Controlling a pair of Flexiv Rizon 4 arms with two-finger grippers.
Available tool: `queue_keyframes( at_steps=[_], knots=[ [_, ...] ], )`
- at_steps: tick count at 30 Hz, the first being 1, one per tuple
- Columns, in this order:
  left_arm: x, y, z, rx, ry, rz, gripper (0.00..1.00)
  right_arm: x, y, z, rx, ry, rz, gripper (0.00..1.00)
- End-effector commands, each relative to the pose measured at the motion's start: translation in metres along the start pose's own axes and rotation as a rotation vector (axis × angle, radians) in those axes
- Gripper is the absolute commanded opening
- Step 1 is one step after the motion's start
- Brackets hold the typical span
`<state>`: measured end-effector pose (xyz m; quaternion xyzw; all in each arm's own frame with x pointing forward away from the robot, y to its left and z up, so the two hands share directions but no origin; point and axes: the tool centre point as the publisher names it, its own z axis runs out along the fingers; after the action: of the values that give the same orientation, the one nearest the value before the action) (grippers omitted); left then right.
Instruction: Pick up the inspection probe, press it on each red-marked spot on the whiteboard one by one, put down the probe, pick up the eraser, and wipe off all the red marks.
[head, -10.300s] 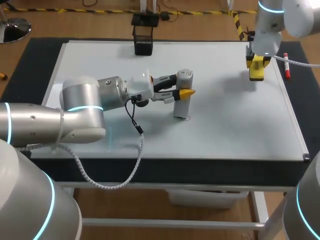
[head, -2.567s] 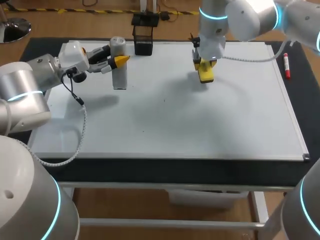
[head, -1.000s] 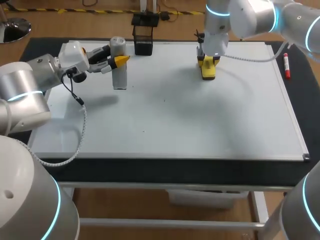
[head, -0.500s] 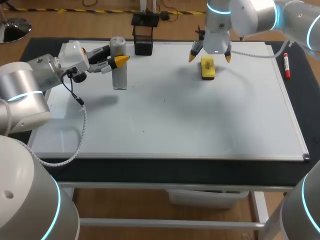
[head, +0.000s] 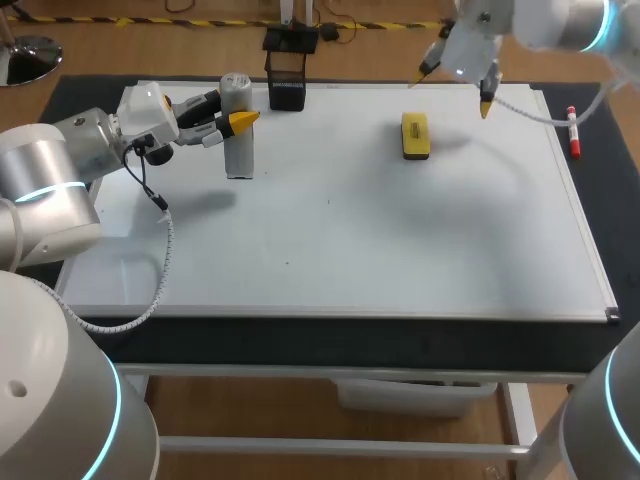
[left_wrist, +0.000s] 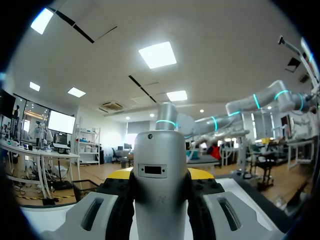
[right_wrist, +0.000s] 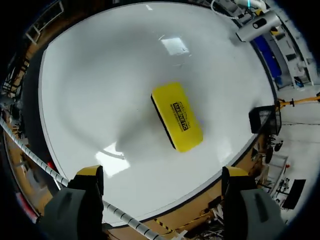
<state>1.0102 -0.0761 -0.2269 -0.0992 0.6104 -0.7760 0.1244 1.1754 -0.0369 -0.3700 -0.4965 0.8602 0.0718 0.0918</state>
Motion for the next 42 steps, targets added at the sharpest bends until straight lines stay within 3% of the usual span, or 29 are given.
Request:
queue_keyframes(
  at_steps=[1, 16, 18, 33, 37, 42],
  knots=[
    [0.000, -0.001, 0.000, 0.000, 0.001, -0.001, 0.00, 0.014, -0.013, -0.019, -0.014, -0.101, 0.086, 1.00],
    [0.000, -0.001, 0.000, 0.000, 0.001, -0.001, 0.00, 0.041, -0.046, -0.075, -0.034, -0.214, 0.322, 1.00],
    [0.000, -0.001, 0.000, 0.000, 0.001, -0.001, 0.00, 0.043, -0.048, -0.082, -0.058, -0.186, 0.358, 1.00],
    [0.000, -0.001, 0.000, 0.000, 0.001, -0.001, 0.00, 0.063, -0.061, -0.124, -0.163, -0.482, 0.561, 1.00],
    [0.000, -0.001, 0.000, 0.000, 0.001, -0.001, 0.00, 0.054, -0.061, -0.132, -0.194, -0.541, 0.563, 1.00],
    [0.000, -0.001, 0.000, 0.000, 0.001, -0.001, 0.00, 0.039, -0.059, -0.142, -0.223, -0.552, 0.555, 1.00]
  ],
)
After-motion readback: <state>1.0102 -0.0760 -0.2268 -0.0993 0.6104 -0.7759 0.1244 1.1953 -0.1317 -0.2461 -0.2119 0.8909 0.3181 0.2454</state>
